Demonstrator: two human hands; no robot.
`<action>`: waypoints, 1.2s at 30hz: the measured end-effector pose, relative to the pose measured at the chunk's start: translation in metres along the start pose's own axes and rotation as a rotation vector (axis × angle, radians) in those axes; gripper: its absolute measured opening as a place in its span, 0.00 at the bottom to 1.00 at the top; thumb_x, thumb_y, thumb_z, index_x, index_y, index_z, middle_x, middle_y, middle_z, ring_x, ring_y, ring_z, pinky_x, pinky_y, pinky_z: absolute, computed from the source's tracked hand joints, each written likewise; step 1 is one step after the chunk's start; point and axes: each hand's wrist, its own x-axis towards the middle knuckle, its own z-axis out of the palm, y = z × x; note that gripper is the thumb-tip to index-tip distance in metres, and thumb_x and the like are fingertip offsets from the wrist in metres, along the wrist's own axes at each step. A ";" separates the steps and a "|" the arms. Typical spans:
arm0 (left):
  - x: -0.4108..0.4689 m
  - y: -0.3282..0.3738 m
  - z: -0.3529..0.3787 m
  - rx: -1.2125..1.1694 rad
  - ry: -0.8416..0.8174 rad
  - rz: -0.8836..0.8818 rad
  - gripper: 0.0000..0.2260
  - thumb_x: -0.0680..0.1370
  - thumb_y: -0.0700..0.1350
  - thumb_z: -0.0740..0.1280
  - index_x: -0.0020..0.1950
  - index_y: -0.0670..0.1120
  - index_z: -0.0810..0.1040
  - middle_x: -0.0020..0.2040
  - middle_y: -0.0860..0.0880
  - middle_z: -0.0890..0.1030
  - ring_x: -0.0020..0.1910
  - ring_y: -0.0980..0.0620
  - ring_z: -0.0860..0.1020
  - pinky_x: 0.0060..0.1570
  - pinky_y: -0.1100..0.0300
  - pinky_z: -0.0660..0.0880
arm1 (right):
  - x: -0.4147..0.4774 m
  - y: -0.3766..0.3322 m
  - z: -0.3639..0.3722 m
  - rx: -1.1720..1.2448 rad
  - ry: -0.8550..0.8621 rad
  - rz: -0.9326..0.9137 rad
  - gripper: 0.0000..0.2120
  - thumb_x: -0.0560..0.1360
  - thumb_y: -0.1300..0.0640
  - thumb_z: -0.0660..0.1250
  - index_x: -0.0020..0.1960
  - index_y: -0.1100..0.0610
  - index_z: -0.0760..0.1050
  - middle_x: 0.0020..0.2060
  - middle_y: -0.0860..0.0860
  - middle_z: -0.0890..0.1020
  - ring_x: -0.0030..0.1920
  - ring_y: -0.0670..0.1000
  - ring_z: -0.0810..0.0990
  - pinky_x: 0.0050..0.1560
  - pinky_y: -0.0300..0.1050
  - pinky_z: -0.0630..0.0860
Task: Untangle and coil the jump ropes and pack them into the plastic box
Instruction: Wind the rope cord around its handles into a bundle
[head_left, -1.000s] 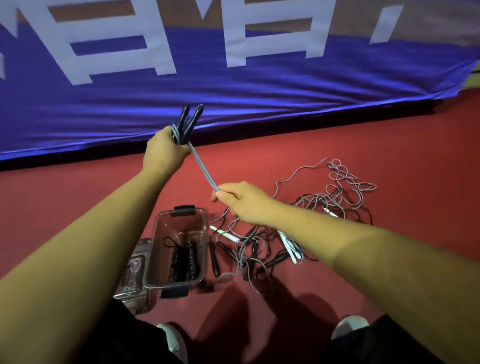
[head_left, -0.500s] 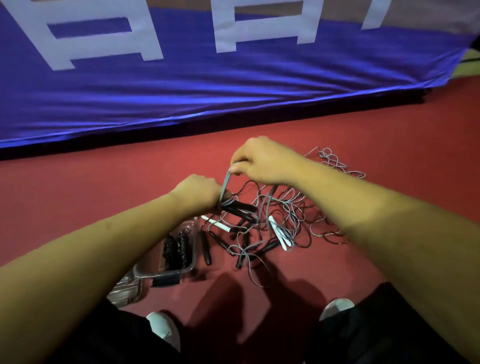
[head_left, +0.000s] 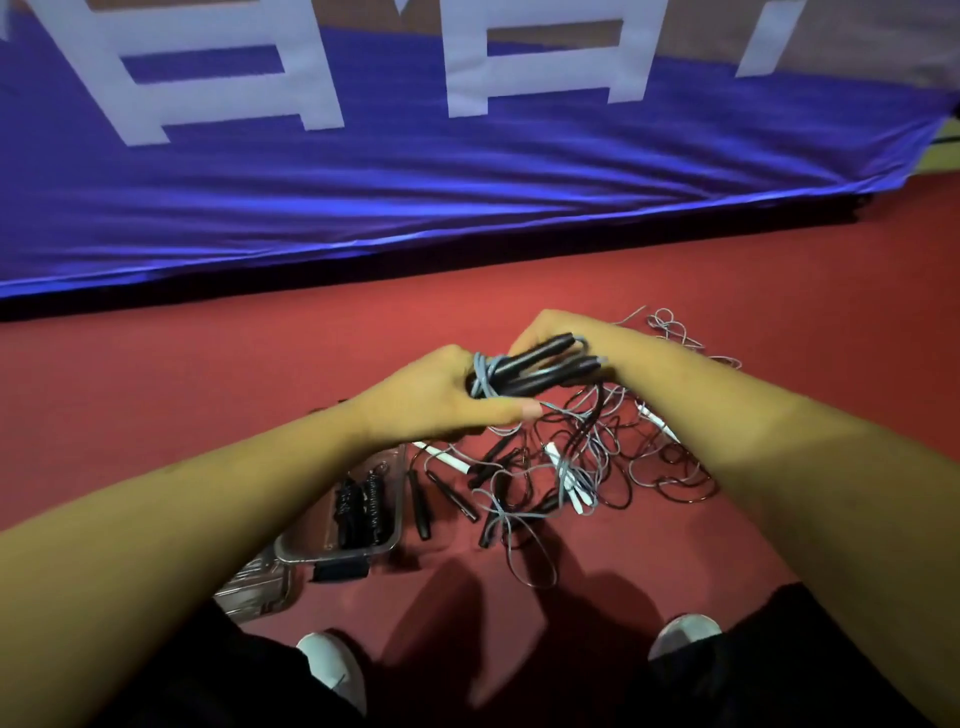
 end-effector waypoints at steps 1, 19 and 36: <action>0.000 0.000 -0.002 -0.023 0.048 -0.022 0.14 0.76 0.53 0.72 0.36 0.49 0.72 0.28 0.50 0.67 0.27 0.51 0.63 0.27 0.60 0.59 | -0.002 -0.003 -0.001 -0.014 -0.016 0.012 0.11 0.77 0.69 0.62 0.43 0.58 0.79 0.31 0.50 0.76 0.30 0.38 0.70 0.44 0.38 0.70; 0.011 -0.018 -0.059 -0.350 0.307 -0.285 0.10 0.80 0.41 0.67 0.52 0.51 0.67 0.26 0.49 0.64 0.23 0.53 0.60 0.26 0.64 0.56 | -0.013 -0.022 0.007 -0.008 0.017 -0.019 0.08 0.82 0.55 0.59 0.57 0.53 0.76 0.27 0.44 0.79 0.31 0.51 0.80 0.33 0.38 0.73; 0.005 -0.032 -0.078 0.016 0.162 -0.435 0.14 0.78 0.41 0.70 0.58 0.47 0.68 0.34 0.46 0.70 0.25 0.52 0.65 0.23 0.63 0.63 | -0.014 -0.042 -0.013 0.017 0.236 -0.069 0.07 0.77 0.58 0.66 0.42 0.54 0.83 0.17 0.45 0.67 0.20 0.44 0.63 0.25 0.37 0.60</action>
